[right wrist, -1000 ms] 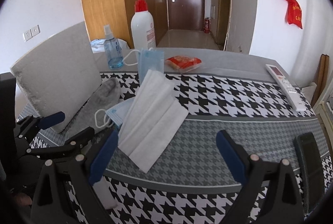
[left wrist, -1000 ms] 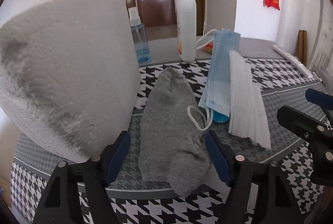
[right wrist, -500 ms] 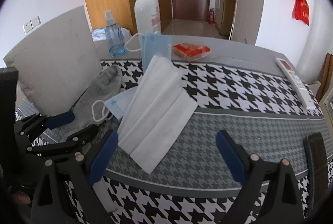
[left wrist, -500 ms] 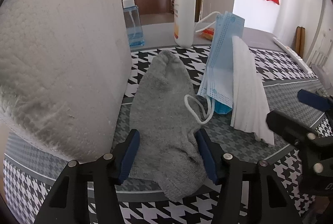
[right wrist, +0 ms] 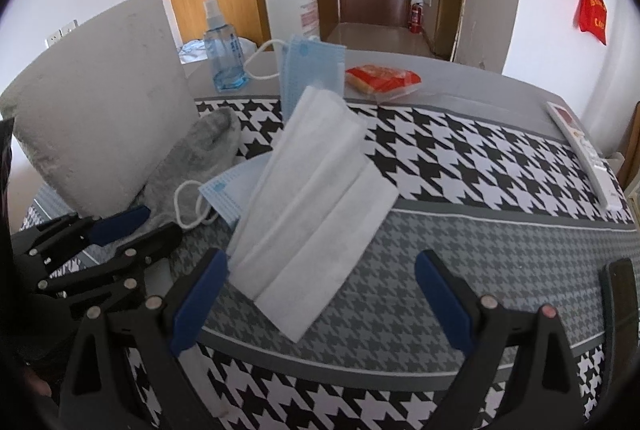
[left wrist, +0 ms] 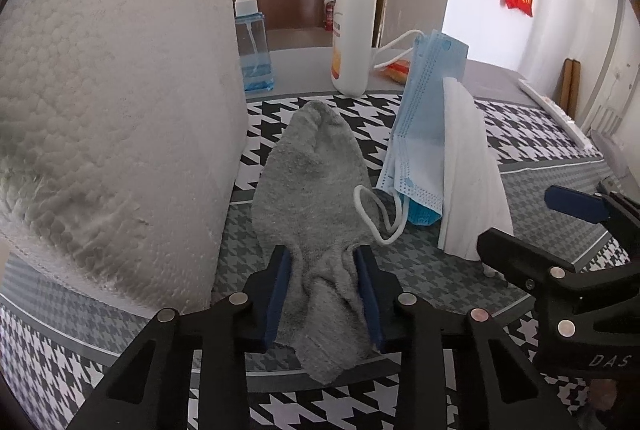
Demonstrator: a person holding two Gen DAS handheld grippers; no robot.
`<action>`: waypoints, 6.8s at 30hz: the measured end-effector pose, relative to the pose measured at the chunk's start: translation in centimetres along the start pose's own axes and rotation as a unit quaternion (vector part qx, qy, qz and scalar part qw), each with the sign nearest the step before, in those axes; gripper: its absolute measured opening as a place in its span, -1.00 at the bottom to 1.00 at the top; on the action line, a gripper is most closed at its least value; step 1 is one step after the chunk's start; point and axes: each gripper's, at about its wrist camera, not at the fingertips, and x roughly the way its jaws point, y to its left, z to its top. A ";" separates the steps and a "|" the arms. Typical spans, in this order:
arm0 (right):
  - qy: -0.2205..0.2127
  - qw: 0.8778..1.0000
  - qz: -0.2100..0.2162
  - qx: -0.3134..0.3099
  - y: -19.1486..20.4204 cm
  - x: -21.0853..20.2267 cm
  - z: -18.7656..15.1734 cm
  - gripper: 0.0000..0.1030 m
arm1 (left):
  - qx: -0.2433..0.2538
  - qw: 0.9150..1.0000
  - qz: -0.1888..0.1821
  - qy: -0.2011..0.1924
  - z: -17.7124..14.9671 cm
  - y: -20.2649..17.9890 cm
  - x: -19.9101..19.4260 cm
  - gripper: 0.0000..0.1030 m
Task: Organize soft objects
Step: 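Close the right gripper on the white folded mask while the left gripper holds the sock, then lift the grey sock and white mask off the table with both grippers, then carry the sock and mask over the white foam box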
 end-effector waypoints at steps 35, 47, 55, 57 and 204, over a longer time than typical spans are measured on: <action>0.024 1.000 -0.004 0.010 0.5 -0.4 -1.2 -0.78 | 0.009 0.998 -0.064 -0.022 -1.1 0.4 -2.2 -0.70; 0.015 1.000 -0.012 0.013 1.0 -3.6 -3.0 -0.78 | 0.040 0.994 -0.094 -0.044 -1.3 -0.9 -4.3 -0.73; 0.009 1.000 -0.011 0.011 1.6 -5.6 -4.3 -0.78 | 0.047 0.992 -0.105 -0.054 -2.0 -1.3 -5.7 -0.73; 0.003 1.000 -0.011 0.011 1.6 -6.1 -4.4 -0.78 | 0.047 0.992 -0.104 -0.058 -2.1 -1.3 -6.1 -0.73; -0.197 0.974 0.067 -0.091 13.5 -15.1 6.0 -0.88 | -0.040 0.969 0.077 -0.231 7.4 12.3 -17.0 -0.81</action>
